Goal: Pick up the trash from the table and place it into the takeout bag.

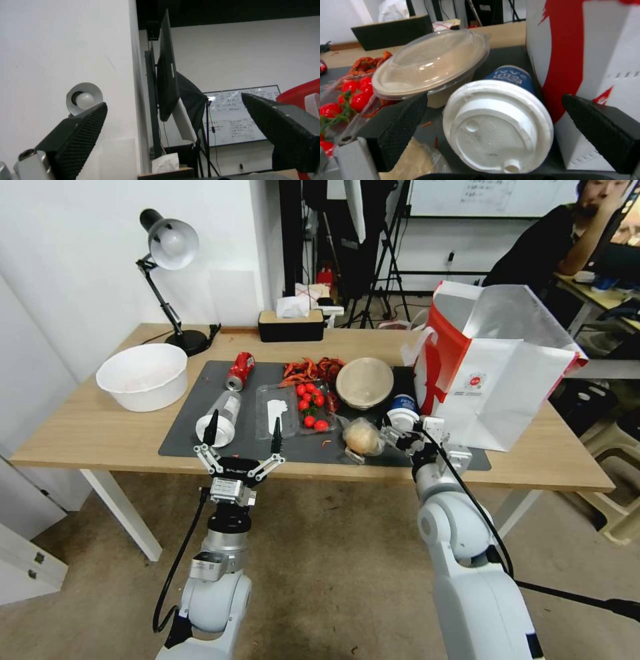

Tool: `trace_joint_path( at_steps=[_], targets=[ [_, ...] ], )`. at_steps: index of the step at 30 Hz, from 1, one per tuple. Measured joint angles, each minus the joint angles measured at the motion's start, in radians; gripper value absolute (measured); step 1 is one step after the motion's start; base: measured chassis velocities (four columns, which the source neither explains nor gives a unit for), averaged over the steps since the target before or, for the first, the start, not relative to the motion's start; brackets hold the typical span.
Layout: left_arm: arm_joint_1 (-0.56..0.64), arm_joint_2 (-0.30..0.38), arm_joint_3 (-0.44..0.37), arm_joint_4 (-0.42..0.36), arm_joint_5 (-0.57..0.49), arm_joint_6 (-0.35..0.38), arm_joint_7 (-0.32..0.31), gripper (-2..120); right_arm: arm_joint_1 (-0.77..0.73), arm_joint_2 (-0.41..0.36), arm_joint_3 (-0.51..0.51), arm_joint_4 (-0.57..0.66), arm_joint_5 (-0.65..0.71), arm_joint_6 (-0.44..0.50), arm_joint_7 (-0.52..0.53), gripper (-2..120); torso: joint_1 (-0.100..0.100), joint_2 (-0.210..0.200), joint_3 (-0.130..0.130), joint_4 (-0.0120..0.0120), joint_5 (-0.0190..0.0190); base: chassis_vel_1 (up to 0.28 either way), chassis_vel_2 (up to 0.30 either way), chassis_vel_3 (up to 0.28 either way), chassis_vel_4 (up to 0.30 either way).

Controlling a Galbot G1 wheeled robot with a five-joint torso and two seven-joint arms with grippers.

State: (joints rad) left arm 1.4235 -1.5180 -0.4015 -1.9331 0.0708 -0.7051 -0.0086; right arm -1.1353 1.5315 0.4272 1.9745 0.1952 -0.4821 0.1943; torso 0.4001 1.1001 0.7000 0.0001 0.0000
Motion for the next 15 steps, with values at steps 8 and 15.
trace_joint_path(
  at_steps=[8,15],
  targets=[
    [-0.002,0.004,-0.005,0.003,-0.010,-0.007,-0.001,100,0.029,0.015,-0.003,-0.055,-0.002,-0.021,0.011,96,0.000,0.000,0.000,-0.0001,0.0000,0.000,0.000,0.000,0.000],
    [-0.003,0.001,-0.004,0.007,-0.011,-0.011,-0.002,100,0.035,0.015,-0.002,-0.073,-0.012,-0.030,0.011,75,0.000,0.000,0.000,0.0000,0.0000,0.000,0.000,0.000,0.000]
  ],
)
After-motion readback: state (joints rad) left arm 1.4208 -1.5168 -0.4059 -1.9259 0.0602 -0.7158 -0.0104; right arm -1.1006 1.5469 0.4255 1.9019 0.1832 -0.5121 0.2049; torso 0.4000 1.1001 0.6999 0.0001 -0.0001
